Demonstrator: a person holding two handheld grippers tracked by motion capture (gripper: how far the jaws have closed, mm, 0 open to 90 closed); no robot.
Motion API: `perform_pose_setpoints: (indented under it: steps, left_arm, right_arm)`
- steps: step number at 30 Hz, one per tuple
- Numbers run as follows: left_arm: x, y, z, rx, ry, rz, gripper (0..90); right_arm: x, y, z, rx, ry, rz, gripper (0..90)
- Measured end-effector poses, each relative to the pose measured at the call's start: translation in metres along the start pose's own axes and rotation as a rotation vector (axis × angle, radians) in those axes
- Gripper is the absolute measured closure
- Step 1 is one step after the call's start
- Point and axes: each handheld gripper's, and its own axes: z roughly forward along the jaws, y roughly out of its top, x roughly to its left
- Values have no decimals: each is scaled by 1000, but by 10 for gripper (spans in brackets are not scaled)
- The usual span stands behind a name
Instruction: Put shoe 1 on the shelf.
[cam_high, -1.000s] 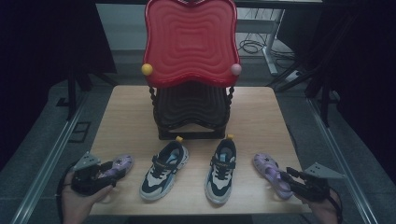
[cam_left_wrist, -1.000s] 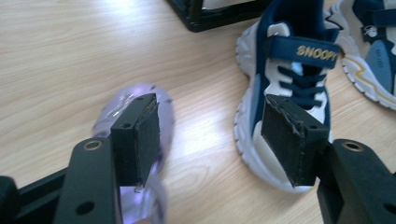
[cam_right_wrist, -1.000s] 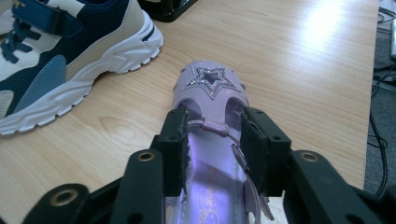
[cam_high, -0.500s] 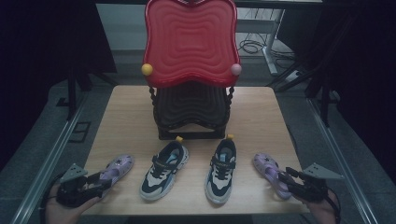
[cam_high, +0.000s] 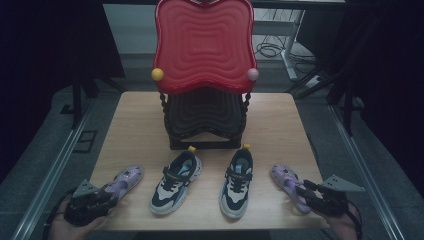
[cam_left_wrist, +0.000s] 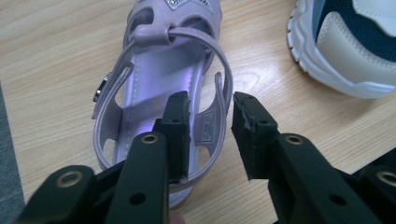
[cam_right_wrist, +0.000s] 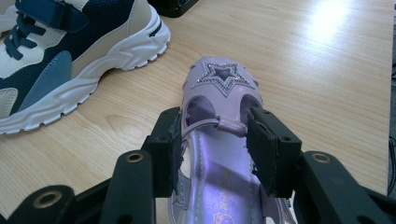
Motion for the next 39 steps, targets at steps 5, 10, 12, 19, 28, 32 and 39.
perform_pose_setpoints:
  steps: [5, 10, 12, 19, 28, 32, 39]
  left_arm:
    - [-2, 3, 7, 13, -6, 13, 735]
    - [-3, 4, 13, 34, -1, 21, 780]
    - [-3, 4, 13, 37, -3, 21, 790]
    - [-1, 3, 14, 32, -8, 17, 818]
    - [0, 2, 14, 25, -14, 9, 826]
    - [0, 1, 14, 23, -15, 6, 823]
    - [0, 2, 15, 27, -13, 6, 830]
  right_arm:
    - [0, 0, 0, -2, 4, 6, 558]
    - [1, 0, -2, 4, 2, -1, 563]
    - [1, 1, -2, 3, 3, 0, 563]
    - [6, 4, -5, 33, 44, 2, 562]
    - [8, -2, 6, 132, 64, -4, 623]
    - [9, -4, 11, 162, 74, -5, 682]
    - [10, -5, 19, 204, 74, -20, 779]
